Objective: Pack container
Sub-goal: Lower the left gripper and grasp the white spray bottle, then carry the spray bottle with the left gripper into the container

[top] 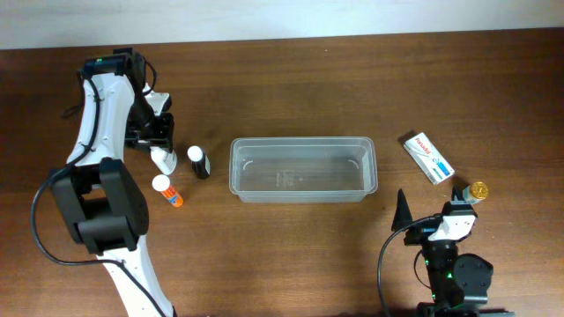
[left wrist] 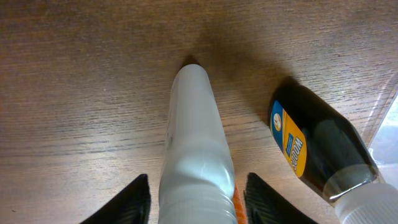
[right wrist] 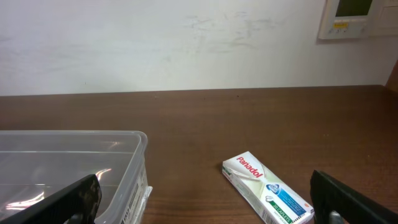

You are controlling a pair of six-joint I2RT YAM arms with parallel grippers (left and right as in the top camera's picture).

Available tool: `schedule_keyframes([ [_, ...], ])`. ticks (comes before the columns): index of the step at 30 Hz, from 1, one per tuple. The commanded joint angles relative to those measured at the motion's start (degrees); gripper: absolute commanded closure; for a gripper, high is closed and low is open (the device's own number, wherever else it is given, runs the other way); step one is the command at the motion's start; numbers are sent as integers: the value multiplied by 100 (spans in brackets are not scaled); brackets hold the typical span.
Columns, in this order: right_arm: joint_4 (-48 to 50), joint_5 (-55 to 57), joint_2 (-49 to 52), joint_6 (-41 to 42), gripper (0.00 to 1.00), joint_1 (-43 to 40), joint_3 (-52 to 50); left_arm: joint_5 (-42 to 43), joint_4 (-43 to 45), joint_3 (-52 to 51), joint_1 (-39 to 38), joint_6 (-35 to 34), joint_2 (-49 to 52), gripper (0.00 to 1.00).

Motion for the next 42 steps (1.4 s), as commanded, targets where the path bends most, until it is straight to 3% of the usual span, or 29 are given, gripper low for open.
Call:
schedule_keyframes([
  [1,-37,31,-15,44,2,9,-26,-22,15,-26,-15,24,59,57],
  [10,-37,31,-15,44,2,9,-26,-20,20,-22,-17,24,55,89],
  [14,-37,31,-15,44,2,9,-26,-20,-31,188,-15,48,31,99],
  [27,-37,31,-15,44,2,9,-26,72,39,2765,-59,422,-688,100],
  [36,-37,31,-15,44,2,9,-26,1840,-251,3405,-804,2356,-920,100],
  [39,-37,31,-15,44,2,9,-26,2413,-437,3403,-1174,2651,-911,100],
  [42,-37,31,-15,44,2,9,-26,2446,-601,3403,-1532,2636,-911,100],
])
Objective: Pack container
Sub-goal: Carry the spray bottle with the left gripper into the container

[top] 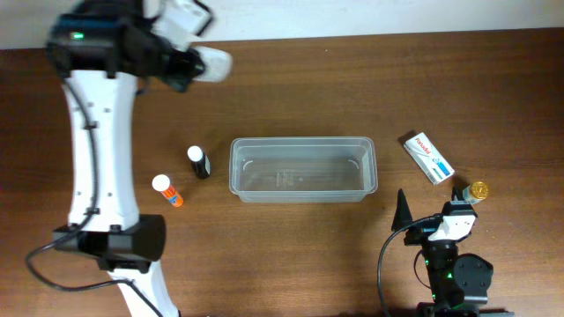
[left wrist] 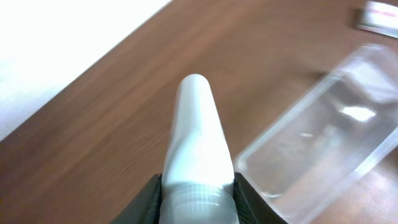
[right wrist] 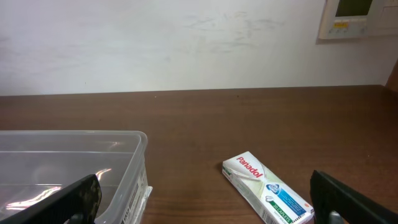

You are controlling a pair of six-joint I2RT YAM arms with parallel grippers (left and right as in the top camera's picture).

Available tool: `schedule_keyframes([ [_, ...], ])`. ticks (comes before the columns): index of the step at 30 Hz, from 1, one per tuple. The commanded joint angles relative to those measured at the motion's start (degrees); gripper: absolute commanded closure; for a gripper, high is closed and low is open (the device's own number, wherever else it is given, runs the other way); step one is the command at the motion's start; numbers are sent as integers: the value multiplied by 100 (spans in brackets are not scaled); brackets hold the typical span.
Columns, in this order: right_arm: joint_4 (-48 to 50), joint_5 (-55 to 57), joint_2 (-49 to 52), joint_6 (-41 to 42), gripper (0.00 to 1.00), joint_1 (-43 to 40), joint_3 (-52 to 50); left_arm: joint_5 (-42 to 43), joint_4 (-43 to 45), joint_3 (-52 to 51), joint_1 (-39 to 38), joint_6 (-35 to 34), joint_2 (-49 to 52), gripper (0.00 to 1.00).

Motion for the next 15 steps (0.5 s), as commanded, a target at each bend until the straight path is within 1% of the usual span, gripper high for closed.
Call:
schedule_keyframes([
  [1,-37,31,-15,42,2,9,-26,601,-162,37,-363,442,-48,100],
  [5,-37,31,-15,42,2,9,-26,595,-448,37,-723,33,-48,100],
  [9,-37,31,-15,42,2,9,-26,529,-719,20,-975,-901,-44,100],
  [10,-37,31,-15,42,2,9,-26,376,-758,2,-1019,-1231,-44,100],
  [12,-37,31,-15,42,2,9,-26,-219,-861,-42,-1117,-2114,-44,99],
  [14,-37,31,-15,42,2,9,-26,-988,-951,-146,-1209,-3209,-42,100],
  [15,-37,31,-15,42,2,9,-26,-1139,-951,-232,-1259,-3547,-50,100],
])
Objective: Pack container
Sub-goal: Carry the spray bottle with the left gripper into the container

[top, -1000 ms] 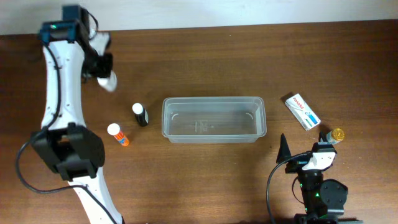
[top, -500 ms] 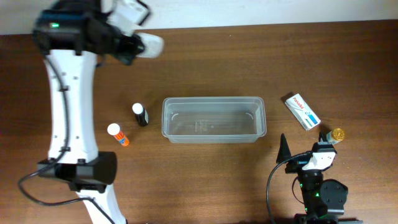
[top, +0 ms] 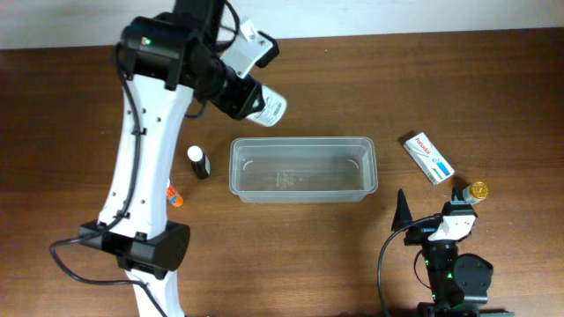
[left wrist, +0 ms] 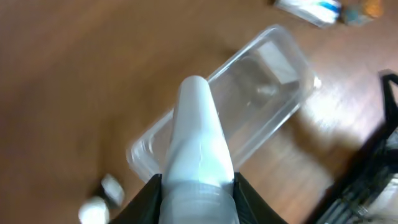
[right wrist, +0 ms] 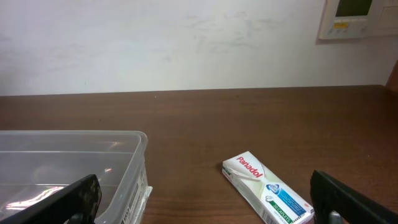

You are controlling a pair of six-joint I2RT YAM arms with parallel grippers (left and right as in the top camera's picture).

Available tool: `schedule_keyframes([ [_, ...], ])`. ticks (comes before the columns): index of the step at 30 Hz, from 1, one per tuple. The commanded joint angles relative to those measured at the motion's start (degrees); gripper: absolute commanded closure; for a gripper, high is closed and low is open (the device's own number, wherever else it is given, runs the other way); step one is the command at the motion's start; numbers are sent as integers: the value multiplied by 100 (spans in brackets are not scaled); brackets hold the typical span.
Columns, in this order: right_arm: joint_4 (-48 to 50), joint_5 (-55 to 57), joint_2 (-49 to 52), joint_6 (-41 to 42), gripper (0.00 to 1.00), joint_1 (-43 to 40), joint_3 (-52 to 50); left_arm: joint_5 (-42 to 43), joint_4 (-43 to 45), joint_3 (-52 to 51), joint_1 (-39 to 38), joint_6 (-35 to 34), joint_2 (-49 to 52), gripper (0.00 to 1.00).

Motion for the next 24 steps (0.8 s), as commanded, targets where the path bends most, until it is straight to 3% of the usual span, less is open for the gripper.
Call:
schedule_keyframes([
  [1,-37,31,-15,42,2,9,-26,-909,-2,-219,-142,-1843,-59,100],
  [12,-37,31,-15,42,2,9,-26,-1547,57,-1637,-511,-3484,-44,100],
  [24,-37,31,-15,42,2,9,-26,-1628,1086,-2983,-610,-3589,-44,100],
])
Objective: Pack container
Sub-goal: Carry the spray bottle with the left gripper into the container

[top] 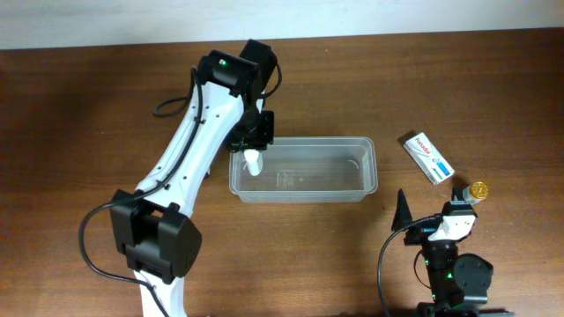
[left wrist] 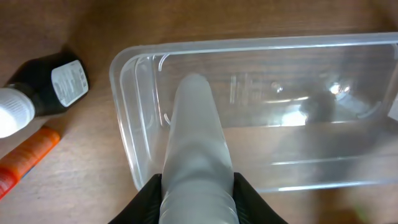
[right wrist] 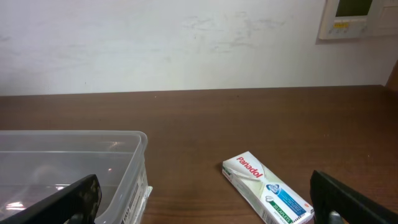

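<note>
A clear plastic container (top: 303,169) lies in the middle of the table. My left gripper (top: 251,141) is shut on a white tube (top: 254,163) and holds it nose down over the container's left end. In the left wrist view the white tube (left wrist: 196,143) points into the container (left wrist: 323,46), between the fingers of the left gripper (left wrist: 197,202). Whether the tube touches the floor cannot be told. My right gripper (top: 432,210) rests open at the front right, its fingers (right wrist: 68,202) wide apart.
A black bottle with a white cap (left wrist: 46,87) and an orange glue stick (left wrist: 28,158) lie just left of the container; the left arm hides them from overhead. A white Panadol box (top: 428,158) and a small gold item (top: 478,189) lie to the right.
My left gripper, still shut on the white tube, was high behind the container's back left corner. It is now lower, with the tube's tip inside the container's left end. The right arm is unmoved.
My left gripper first stood open around the white tube, which lay on the table beside the black bottle. Then it held the tube high at the back left, then behind the container, and now in the container's left end. The right gripper stayed parked and open.
</note>
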You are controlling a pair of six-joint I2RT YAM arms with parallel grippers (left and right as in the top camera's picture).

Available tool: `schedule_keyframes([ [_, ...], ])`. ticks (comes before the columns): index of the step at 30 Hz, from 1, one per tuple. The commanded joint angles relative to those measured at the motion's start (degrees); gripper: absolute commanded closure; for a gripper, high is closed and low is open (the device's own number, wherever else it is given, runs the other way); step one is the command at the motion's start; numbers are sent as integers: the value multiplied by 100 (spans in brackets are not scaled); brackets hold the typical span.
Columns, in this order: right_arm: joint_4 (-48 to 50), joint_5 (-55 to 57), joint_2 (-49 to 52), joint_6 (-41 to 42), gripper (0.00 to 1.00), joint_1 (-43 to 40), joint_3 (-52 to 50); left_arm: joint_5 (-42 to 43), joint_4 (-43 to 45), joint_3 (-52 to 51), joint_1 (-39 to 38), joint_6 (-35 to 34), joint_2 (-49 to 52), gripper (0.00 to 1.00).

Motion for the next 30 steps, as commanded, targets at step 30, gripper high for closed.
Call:
schedule_keyframes([
  [30,-37,31,-15,44,2,9,-26,-439,1462,-1462,-68,-138,-46,100],
])
